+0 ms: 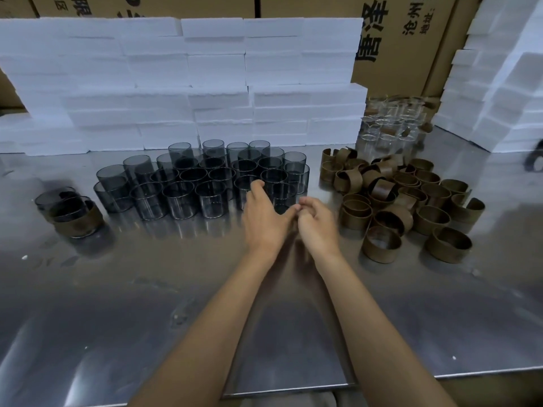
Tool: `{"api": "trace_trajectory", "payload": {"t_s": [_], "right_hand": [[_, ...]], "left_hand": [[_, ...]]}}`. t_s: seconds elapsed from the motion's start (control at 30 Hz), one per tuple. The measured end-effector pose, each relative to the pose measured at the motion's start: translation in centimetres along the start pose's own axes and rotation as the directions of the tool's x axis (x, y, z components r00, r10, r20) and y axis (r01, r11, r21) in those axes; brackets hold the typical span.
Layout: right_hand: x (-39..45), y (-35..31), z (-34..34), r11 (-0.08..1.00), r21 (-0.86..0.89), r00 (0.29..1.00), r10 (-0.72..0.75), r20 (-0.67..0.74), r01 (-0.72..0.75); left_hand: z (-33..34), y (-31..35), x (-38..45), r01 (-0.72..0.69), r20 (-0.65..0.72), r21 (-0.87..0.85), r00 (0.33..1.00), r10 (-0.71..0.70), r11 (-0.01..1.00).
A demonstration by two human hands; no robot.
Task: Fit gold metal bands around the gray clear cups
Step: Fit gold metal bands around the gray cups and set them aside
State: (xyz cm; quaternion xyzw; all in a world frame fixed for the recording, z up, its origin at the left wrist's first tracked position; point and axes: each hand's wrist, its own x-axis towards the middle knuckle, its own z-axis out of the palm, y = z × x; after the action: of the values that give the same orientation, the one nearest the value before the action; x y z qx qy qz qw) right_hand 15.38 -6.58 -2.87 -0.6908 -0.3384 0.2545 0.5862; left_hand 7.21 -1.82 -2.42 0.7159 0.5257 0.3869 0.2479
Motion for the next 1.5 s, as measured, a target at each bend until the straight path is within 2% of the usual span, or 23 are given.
{"api": "trace_trajectory", "payload": {"t_s": [0.1, 0.2, 0.23, 0.3, 0.37, 0.47, 0.57, 0.77, 0.83, 0.93, 1.07, 1.13, 1.2, 1.27, 1.33, 1.4, 1.5], "right_hand": [[0.0, 0.0, -0.1, 1.000, 0.026, 1.000, 0.008, -0.017, -0.007], [0.4, -0.4, -0.8, 0.955, 0.289, 0.997, 0.075, -0.029, -0.063], [0.4, -0.6, -1.1, 0.900, 0.418, 0.992, 0.122, 0.023, -0.120], [0.0, -1.1, -1.8, 0.743, 0.608, 0.958, 0.174, 0.229, -0.280], [-0.6, -1.4, -2.7, 0.622, 0.656, 0.882, 0.133, 0.451, -0.429], [-1.1, -1.9, -3.4, 0.595, 0.607, 0.779, 0.051, 0.625, -0.527], [-0.9, -2.2, -3.3, 0.634, 0.588, 0.788, 0.054, 0.614, -0.502], [-0.8, -1.9, -2.5, 0.518, 0.760, 0.885, -0.016, 0.466, -0.391], [-0.8, -2.0, -2.4, 0.552, 0.768, 0.907, -0.048, 0.418, -0.325], [-1.1, -2.2, -1.8, 0.678, 0.709, 0.938, -0.079, 0.336, -0.197], [-1.3, -2.0, -1.1, 0.749, 0.657, 0.965, -0.101, 0.243, -0.087], [-1.4, -2.1, -1.3, 0.737, 0.663, 0.956, -0.085, 0.282, -0.130], [-1.4, -2.3, -1.7, 0.696, 0.668, 0.927, -0.011, 0.375, -0.262], [-1.5, -2.5, -2.2, 0.634, 0.644, 0.866, 0.085, 0.492, -0.428], [-1.6, -2.5, -2.6, 0.589, 0.603, 0.787, 0.096, 0.609, -0.538], [-1.7, -2.4, -2.7, 0.578, 0.582, 0.745, 0.067, 0.664, -0.572], [-1.9, -2.6, -2.6, 0.562, 0.630, 0.775, 0.032, 0.631, -0.536]], "left_hand": [[-0.1, -0.4, 0.4, 0.040, -0.023, -0.109, 0.999, -0.042, 0.993], [-1.4, -0.7, 0.9, 0.141, 0.108, -0.387, 0.988, -0.107, 0.911], [-2.1, -0.7, 1.0, 0.182, 0.185, -0.493, 0.978, -0.102, 0.851], [-3.4, -0.8, 1.0, 0.224, 0.314, -0.630, 0.949, -0.020, 0.743], [-4.2, -0.7, 0.7, 0.249, 0.401, -0.702, 0.913, 0.081, 0.667], [-4.9, -0.7, 0.6, 0.251, 0.461, -0.723, 0.869, 0.178, 0.643], [-5.2, -0.6, 0.5, 0.240, 0.494, -0.694, 0.844, 0.207, 0.678], [-5.0, -0.1, 0.3, 0.247, 0.375, -0.749, 0.923, 0.086, 0.614], [-4.8, 0.1, 0.2, 0.230, 0.351, -0.735, 0.934, 0.068, 0.638], [-4.1, 0.6, -0.3, 0.230, 0.320, -0.701, 0.948, 0.009, 0.675], [-3.8, 0.9, -0.5, 0.250, 0.307, -0.717, 0.951, -0.027, 0.651], [-4.1, 0.6, -0.4, 0.275, 0.339, -0.745, 0.941, -0.010, 0.608], [-4.5, 0.5, -0.3, 0.287, 0.364, -0.776, 0.931, 0.027, 0.562], [-5.0, 0.3, 0.0, 0.293, 0.395, -0.787, 0.915, 0.078, 0.544], [-5.3, 0.3, 0.2, 0.308, 0.449, -0.774, 0.883, 0.136, 0.553], [-5.5, 0.2, 0.1, 0.325, 0.498, -0.758, 0.849, 0.178, 0.566], [-5.6, 0.2, 0.1, 0.332, 0.502, -0.764, 0.844, 0.186, 0.554]]}}
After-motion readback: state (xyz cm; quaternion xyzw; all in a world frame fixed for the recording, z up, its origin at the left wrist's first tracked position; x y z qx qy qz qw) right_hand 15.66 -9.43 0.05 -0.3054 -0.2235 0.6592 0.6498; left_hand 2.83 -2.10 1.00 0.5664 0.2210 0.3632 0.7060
